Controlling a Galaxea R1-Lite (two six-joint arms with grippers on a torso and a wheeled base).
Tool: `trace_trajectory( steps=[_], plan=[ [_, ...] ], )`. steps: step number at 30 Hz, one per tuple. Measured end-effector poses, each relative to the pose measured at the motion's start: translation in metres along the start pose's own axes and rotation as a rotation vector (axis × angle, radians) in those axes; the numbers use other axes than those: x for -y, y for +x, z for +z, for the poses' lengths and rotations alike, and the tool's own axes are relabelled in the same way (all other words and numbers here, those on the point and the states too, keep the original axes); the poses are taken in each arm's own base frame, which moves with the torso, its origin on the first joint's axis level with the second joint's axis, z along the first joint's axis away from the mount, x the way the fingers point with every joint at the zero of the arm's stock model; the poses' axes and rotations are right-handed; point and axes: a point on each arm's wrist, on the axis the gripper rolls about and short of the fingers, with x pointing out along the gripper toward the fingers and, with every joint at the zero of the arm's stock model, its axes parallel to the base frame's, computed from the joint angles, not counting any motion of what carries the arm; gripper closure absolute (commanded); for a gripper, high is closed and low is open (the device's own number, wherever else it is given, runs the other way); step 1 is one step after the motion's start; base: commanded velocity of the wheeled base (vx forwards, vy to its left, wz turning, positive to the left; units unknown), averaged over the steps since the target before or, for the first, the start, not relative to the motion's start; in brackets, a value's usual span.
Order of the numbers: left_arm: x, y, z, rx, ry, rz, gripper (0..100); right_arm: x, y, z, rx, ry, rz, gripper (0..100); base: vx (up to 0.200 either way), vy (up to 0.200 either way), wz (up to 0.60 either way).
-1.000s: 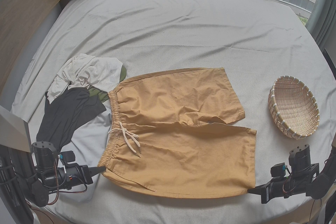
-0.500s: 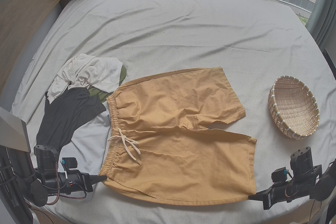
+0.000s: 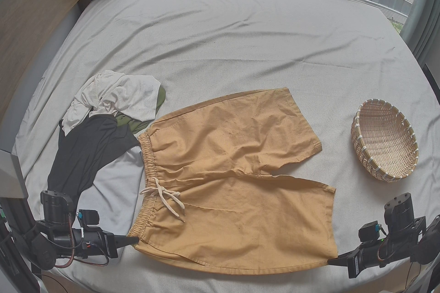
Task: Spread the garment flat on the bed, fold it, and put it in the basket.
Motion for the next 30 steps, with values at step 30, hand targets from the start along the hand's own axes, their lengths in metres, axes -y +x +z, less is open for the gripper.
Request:
trace_trajectory(
  steps=[30],
  plan=[
    [0.045,-0.001,0.066,0.374,0.064,-0.233,100,0.001,-0.045,0.107,0.524,0.011,0.165,100,0.000,0.000,0.00]
  ],
)
